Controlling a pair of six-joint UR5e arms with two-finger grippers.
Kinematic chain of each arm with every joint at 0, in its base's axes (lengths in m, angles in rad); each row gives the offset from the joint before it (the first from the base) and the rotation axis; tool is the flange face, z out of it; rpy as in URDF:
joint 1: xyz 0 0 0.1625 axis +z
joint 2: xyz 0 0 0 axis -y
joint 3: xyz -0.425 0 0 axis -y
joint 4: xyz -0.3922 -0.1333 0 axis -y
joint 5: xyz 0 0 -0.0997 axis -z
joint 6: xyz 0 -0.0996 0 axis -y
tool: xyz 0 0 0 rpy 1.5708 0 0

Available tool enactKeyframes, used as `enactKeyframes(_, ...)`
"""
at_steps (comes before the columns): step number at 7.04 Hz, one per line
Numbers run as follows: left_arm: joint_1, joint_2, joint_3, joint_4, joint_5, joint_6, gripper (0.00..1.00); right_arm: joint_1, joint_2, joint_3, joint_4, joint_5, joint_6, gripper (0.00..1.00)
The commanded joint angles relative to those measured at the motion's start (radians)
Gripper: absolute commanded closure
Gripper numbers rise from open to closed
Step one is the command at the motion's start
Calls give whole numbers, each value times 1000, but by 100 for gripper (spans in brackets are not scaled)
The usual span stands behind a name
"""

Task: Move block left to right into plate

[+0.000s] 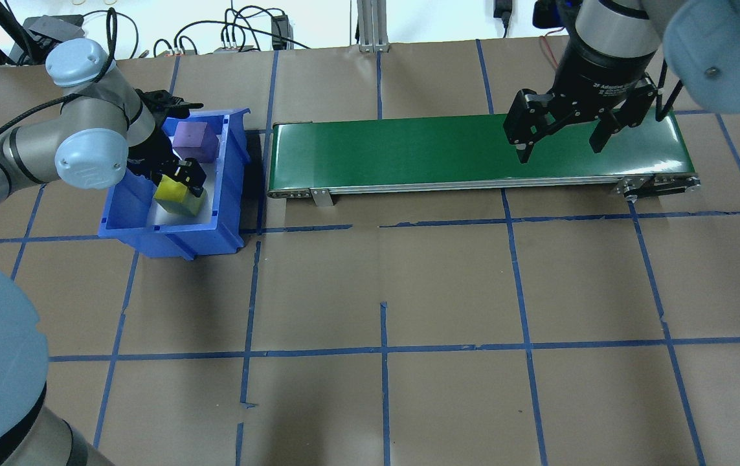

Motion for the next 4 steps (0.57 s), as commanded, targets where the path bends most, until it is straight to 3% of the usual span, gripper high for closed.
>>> enactKeyframes(1, 0, 40, 14, 19, 3, 2, 64, 0, 0, 0, 0, 0, 0, 0)
enactKeyframes(3, -18, 247, 11, -36, 5, -1, 64, -2, 0, 2, 3, 0, 0, 0)
enactKeyframes(4, -26, 343, 21, -127, 2, -3, 64, -2, -1, 6, 0, 1, 0, 0)
